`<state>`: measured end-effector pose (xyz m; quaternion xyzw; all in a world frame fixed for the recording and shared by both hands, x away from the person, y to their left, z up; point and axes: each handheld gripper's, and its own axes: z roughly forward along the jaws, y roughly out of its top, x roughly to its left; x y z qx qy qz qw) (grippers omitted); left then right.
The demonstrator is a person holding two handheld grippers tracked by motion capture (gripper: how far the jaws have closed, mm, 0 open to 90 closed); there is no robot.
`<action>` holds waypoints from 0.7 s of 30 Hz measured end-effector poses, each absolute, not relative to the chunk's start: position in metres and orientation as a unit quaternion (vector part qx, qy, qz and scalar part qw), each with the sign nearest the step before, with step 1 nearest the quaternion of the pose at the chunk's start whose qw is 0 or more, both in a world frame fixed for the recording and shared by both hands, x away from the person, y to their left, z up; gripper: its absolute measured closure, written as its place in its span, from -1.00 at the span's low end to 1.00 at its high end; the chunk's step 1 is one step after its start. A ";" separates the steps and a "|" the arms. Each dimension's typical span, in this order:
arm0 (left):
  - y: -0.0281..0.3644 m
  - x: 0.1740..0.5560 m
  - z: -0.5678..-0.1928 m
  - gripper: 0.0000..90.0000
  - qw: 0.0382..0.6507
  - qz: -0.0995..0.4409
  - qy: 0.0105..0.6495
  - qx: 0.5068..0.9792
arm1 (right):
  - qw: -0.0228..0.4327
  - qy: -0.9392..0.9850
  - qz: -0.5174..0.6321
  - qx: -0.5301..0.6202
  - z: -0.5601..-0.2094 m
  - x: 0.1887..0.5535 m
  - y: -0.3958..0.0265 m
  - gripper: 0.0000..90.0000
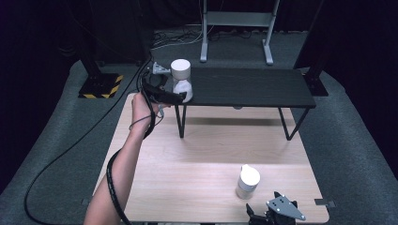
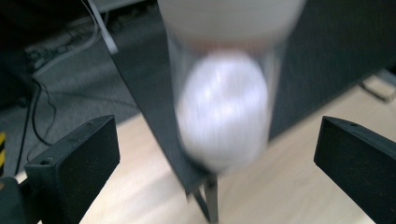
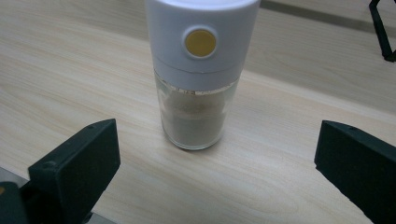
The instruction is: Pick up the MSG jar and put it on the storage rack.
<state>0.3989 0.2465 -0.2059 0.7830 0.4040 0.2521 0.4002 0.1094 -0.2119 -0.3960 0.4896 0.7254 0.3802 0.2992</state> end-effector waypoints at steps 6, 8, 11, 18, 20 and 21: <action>0.254 0.387 -0.226 -1.00 0.362 0.241 0.408 0.803 | 0.299 0.725 0.382 0.490 -0.396 0.109 -0.211 -1.00; 0.258 0.384 -0.237 -1.00 0.355 0.234 0.410 0.807 | 0.304 0.722 0.383 0.489 -0.397 0.108 -0.211 -1.00; 0.263 0.379 -0.256 -1.00 0.346 0.223 0.414 0.812 | 0.305 0.720 0.385 0.490 -0.397 0.107 -0.211 -1.00; 0.267 0.362 -0.302 -1.00 0.324 0.193 0.422 0.824 | 0.301 0.721 0.385 0.491 -0.399 0.108 -0.210 -1.00; 0.268 0.357 -0.315 -1.00 0.325 0.189 0.425 0.823 | 0.301 0.721 0.386 0.490 -0.399 0.108 -0.210 -1.00; 0.268 0.353 -0.323 -0.99 0.324 0.190 0.429 0.821 | 0.302 0.722 0.386 0.490 -0.400 0.108 -0.211 -1.00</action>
